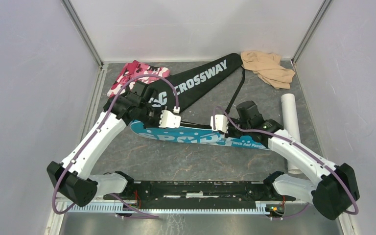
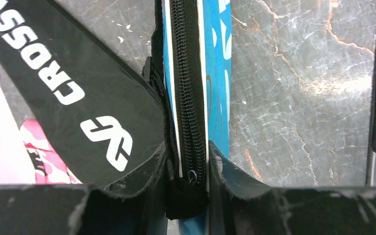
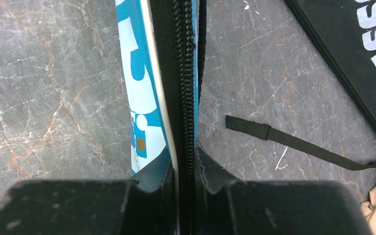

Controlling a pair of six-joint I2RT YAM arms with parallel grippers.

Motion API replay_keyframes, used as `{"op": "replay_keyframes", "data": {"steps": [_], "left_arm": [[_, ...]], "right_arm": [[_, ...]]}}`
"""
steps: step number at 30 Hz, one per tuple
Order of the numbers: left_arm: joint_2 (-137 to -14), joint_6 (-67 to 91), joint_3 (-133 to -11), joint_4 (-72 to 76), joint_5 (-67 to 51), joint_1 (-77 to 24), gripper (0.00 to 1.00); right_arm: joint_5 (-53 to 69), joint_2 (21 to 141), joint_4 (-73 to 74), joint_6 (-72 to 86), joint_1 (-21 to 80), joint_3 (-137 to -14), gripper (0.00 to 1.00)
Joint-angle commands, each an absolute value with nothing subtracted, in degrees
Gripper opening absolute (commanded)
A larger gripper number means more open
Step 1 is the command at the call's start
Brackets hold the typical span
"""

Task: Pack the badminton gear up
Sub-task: Adjust the racket bag at the center of the board.

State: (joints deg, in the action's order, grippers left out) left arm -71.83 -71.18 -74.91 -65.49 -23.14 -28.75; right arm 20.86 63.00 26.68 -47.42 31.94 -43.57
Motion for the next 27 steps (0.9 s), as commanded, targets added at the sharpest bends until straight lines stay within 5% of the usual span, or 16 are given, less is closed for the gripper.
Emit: {"op": "replay_keyframes", "data": {"steps": [1,5,9,11,27], "left_arm": [[-68.0,-66.8,-74.3,-57.6,-26.2,-27.7,0.02],[-66.1,-60.3,-73.8,-51.1,-27.0,-27.7,0.02],[-64.7,-56.7,-74.4,-47.8,-26.8,-27.7,0.02],[-64.4,-56.0,-75.3,-47.1,-25.5,-27.7,0.02],[-60.8,-63.2,-66.4,-45.3,-18.8,-27.7,0.02]], "right_arm": [[20.4,67.0,28.8,-47.2,32.3,-50.0,0.24],[21.5,70.4,30.3,-47.3,32.9,-54.4,0.32],[20.7,73.1,31.5,-47.3,33.4,-59.7,0.05],[20.2,74.2,32.3,-47.8,33.4,-62.3,0.01],[9.3,80.6,24.6,-52.2,33.4,-64.6,0.05]]}}
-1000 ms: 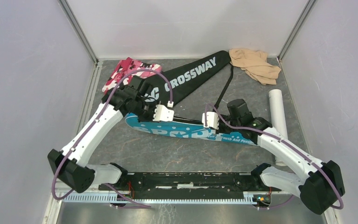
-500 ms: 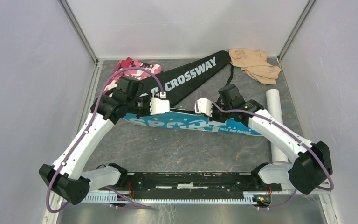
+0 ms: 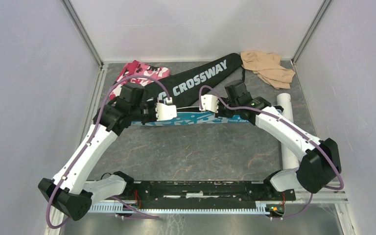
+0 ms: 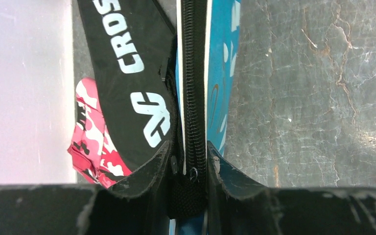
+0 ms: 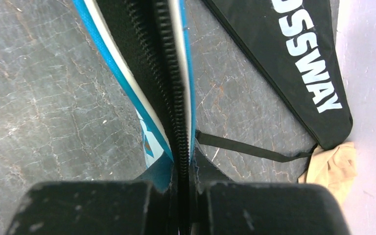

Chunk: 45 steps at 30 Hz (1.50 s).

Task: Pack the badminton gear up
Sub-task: Adjust the racket bag at the center of the board.

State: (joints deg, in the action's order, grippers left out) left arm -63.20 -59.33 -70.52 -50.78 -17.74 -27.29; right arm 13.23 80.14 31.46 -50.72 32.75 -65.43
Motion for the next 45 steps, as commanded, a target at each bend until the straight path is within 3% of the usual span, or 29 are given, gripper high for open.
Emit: {"op": "replay_keyframes", "data": {"steps": [1,3,12,15,18,21,23,26,34,45], "left_arm": [[-60.5,-63.9,-65.0,-45.2,-18.7,-27.7,0.02],[-60.0,-64.2,-63.0,-44.9,-18.6,-27.7,0.02],[-56.6,-61.8,-57.9,-43.7,-20.6,-27.7,0.02],[-55.1,-60.0,-56.3,-43.1,-21.7,-27.7,0.02],[-53.7,-57.1,-54.9,-41.7,-22.0,-27.7,0.02],[-53.2,-53.6,-54.4,-41.6,-23.1,-27.7,0.04],[-52.9,-52.7,-54.2,-42.9,-24.5,-27.7,0.11],[-52.9,-52.8,-53.9,-45.8,-25.3,-27.7,0.17],[-53.7,-53.3,-55.0,-52.8,-23.8,-27.2,0.27],[-55.0,-56.8,-56.1,-56.6,-24.0,-25.2,0.46]], "right_arm": [[9.8,80.6,24.7,-52.2,33.4,-63.9,0.06],[11.8,80.4,25.0,-52.2,33.4,-61.9,0.12],[23.1,80.8,25.8,-49.7,37.2,-61.6,0.64],[24.3,83.9,26.4,-48.9,39.7,-64.9,0.72],[24.2,86.0,25.9,-48.5,42.4,-65.9,0.63],[23.1,86.3,24.2,-47.4,44.6,-64.6,0.37],[22.0,85.4,22.3,-46.8,45.2,-62.4,0.21],[19.8,82.4,18.4,-46.1,45.7,-57.1,0.03],[15.6,77.2,13.0,-45.8,47.9,-49.2,0.00],[15.4,76.8,12.8,-46.7,48.7,-48.0,0.00]]}}
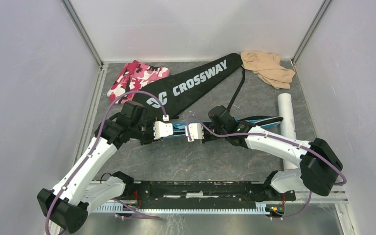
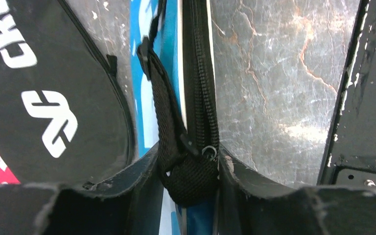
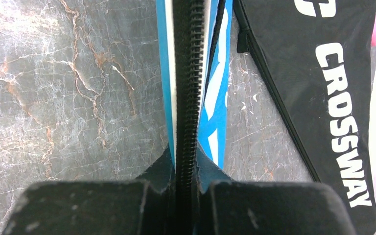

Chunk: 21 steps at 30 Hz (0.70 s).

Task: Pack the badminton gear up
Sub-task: Adjust the racket bag at the center of the board.

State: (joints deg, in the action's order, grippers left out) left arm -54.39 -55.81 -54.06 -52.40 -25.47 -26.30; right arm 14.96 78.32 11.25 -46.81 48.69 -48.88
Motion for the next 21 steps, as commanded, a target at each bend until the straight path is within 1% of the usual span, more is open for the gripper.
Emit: {"op": "replay_keyframes", "data": {"steps": [1,4,7,9,13,18,19,21], "left_arm": [[-55.1,-57.2,-56.3,-56.9,-23.7,-25.2,0.47],[-55.5,-58.2,-56.7,-57.8,-23.9,-25.1,0.47],[-55.9,-58.5,-57.0,-57.8,-24.4,-25.1,0.44],[-55.9,-58.2,-57.7,-57.8,-24.7,-25.1,0.46],[-56.0,-57.9,-62.2,-59.0,-27.4,-25.2,0.56],[-58.8,-55.3,-70.2,-61.5,-36.8,-25.1,0.75],[-59.7,-53.7,-71.4,-61.7,-38.2,-25.1,0.77],[-61.4,-50.0,-73.7,-61.8,-40.6,-25.1,0.78]], "right_arm": [[15.4,76.8,12.8,-46.7,48.7,-48.0,0.00],[15.4,77.0,13.0,-46.7,48.7,-48.0,0.00],[15.2,77.0,13.2,-46.8,48.8,-48.0,0.00],[15.3,77.1,13.5,-46.8,48.8,-48.1,0.00],[16.4,77.8,15.1,-46.6,48.7,-49.3,0.00],[17.4,78.4,16.4,-45.8,48.8,-50.9,0.00],[17.6,78.6,16.8,-45.4,48.8,-51.5,0.00],[18.0,78.9,17.5,-44.6,48.8,-52.4,0.00]]}}
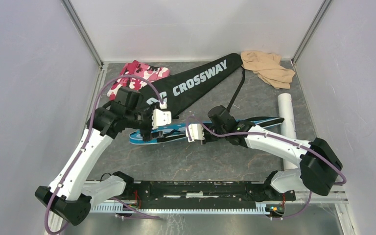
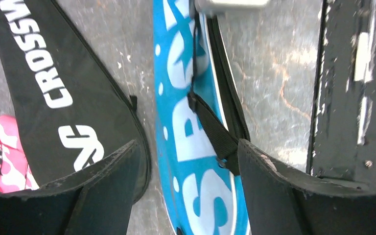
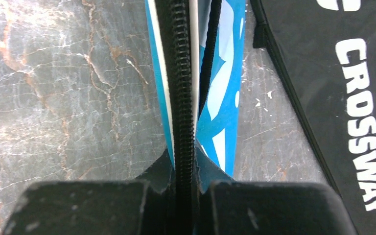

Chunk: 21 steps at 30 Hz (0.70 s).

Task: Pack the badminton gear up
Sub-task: Adjust the racket bag at the center of the board.

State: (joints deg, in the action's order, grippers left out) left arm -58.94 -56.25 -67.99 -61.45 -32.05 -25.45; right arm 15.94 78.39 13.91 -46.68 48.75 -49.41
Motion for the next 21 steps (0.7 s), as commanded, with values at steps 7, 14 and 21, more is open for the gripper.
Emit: {"op": "replay_keyframes", "data": {"steps": [7,14,21], "left_arm": [[-65.5,-46.5,-77.6,-65.9,-49.0,-25.2,0.74],[-66.8,-54.1,-74.5,-71.7,-51.2,-25.3,0.68],[-68.2,-57.7,-71.4,-71.8,-50.1,-25.5,0.70]], "right_arm": [[19.5,79.8,19.0,-43.0,48.7,-54.5,0.00],[20.9,79.5,19.2,-41.1,48.7,-55.7,0.00],[20.8,79.3,19.6,-40.8,48.7,-55.9,0.00]]}}
